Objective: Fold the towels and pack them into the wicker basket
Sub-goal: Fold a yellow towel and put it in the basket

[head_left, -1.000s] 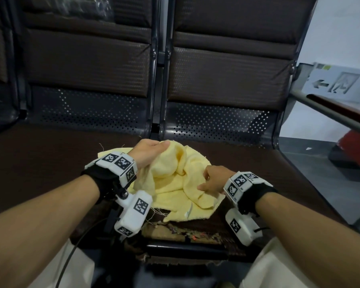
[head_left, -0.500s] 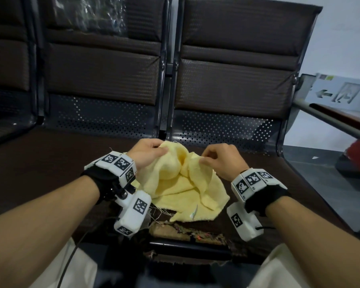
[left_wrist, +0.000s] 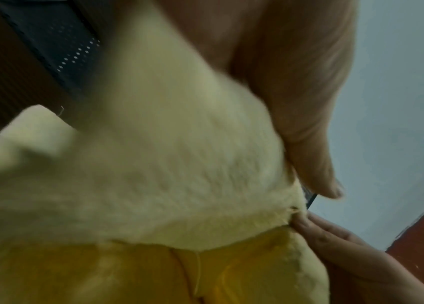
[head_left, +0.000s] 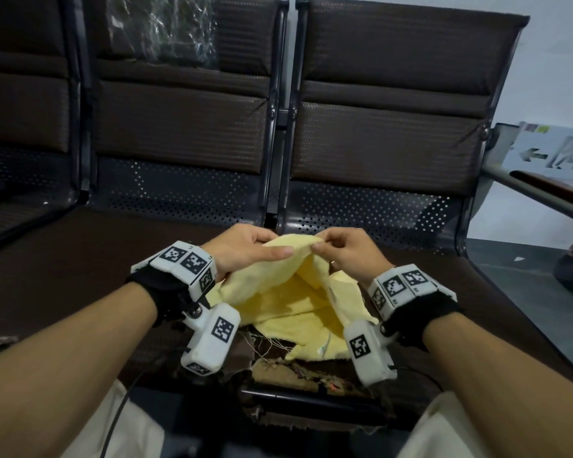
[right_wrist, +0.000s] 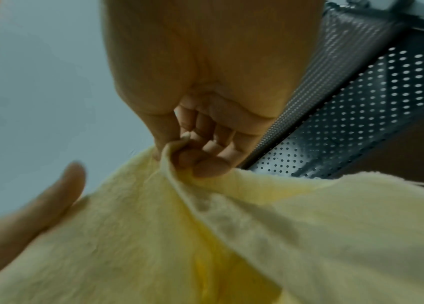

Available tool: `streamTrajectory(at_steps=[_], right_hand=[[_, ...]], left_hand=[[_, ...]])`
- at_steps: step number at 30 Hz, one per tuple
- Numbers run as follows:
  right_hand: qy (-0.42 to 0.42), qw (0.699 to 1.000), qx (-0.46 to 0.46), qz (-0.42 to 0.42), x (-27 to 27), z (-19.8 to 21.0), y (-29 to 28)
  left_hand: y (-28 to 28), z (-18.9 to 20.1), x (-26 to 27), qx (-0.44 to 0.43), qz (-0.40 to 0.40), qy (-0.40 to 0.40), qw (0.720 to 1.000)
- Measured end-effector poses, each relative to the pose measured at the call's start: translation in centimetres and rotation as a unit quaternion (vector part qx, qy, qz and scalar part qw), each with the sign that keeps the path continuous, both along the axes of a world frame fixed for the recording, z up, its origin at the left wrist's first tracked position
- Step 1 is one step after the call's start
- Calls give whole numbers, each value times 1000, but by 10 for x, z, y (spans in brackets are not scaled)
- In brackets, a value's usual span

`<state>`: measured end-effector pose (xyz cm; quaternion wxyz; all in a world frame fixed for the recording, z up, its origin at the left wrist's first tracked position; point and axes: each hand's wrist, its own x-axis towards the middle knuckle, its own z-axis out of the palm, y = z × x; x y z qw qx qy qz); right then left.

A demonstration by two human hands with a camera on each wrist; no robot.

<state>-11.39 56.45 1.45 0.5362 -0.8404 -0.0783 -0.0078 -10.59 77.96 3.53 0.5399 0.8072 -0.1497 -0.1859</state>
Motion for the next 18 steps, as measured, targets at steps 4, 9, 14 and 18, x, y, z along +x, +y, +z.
streamTrajectory(at_steps=[4,9,14,18], right_hand=[[-22,991,93,-97,11,0,-9],[-45,969,130,-207,18,5,-19],[-63,968,161,-181,8,19,-9],[-122,960,234,-97,-6,44,4]], left_hand=[[11,-5,7,4,30,-9,999],[8,-4,15,-108,157,-54,980],[-12,2,15,-211,193,-47,957],[-22,7,17,-254,193,-20,948]])
